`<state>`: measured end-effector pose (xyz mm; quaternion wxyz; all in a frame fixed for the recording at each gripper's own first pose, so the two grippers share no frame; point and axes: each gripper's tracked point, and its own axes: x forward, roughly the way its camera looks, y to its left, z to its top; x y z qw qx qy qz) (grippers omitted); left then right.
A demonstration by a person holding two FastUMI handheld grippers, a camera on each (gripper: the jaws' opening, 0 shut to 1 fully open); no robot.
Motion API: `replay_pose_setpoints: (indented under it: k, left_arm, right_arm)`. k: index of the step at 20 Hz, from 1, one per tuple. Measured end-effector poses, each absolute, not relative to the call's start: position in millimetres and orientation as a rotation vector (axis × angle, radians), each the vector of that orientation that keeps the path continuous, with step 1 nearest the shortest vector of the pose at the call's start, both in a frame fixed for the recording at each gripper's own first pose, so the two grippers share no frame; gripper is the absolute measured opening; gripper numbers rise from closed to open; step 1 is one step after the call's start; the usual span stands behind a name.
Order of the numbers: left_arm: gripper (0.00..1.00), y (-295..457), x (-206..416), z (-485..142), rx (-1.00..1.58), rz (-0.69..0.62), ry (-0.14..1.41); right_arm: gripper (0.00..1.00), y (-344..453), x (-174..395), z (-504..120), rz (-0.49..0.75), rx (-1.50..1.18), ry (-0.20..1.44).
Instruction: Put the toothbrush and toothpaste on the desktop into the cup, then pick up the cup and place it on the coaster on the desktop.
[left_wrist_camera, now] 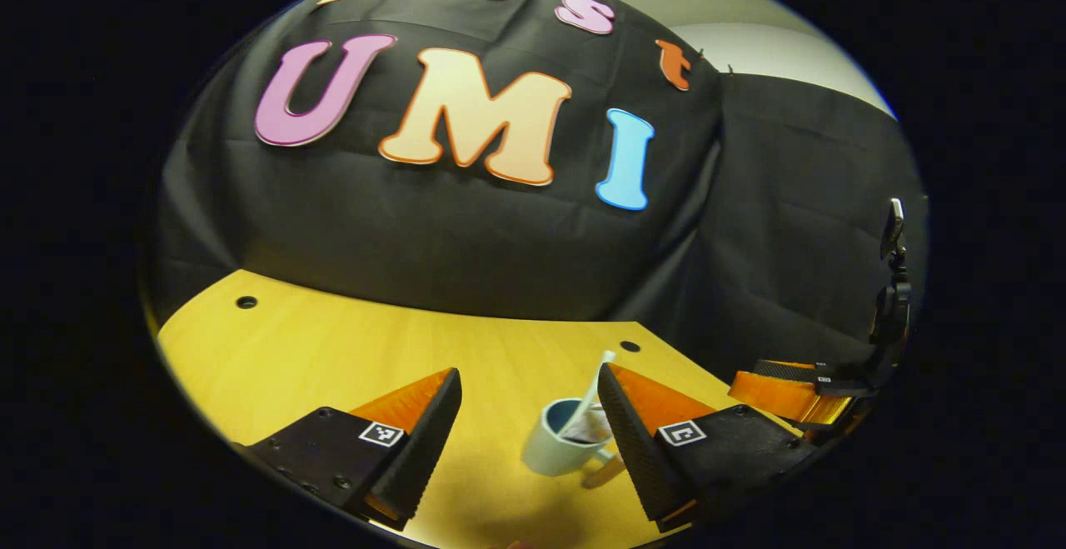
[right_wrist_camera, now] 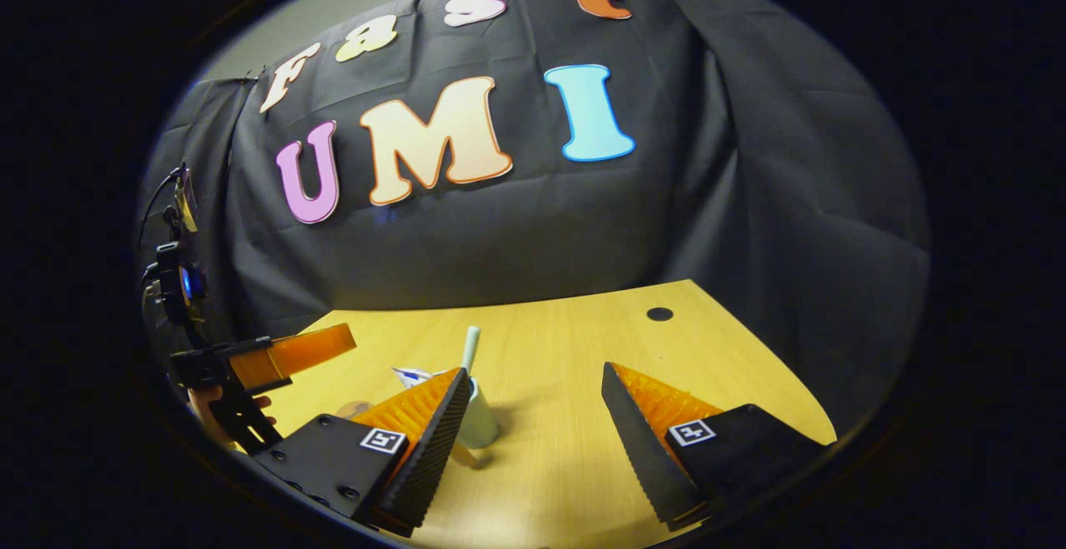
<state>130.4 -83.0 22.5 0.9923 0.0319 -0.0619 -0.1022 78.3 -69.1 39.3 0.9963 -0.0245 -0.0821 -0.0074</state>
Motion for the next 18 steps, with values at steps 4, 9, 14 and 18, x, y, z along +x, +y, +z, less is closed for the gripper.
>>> replay_pose_setpoints:
  k: [4,9,14,18]
  left_arm:
    - [0.95,-28,104,28,0.026,-0.073,-0.112]
    - [0.95,35,70,29,0.032,0.096,-0.107]
    - [0.95,80,36,12,0.011,0.214,-0.058]
    - [0.95,106,8,-16,0.019,0.276,0.015]
  right_arm:
    - [0.98,-38,94,23,0.069,-0.098,-0.046]
    - [0.98,-3,111,-8,0.153,-0.163,0.141]
    - [0.98,13,139,-34,0.146,-0.277,0.321]
    - [0.98,13,159,-56,0.111,-0.247,0.496]
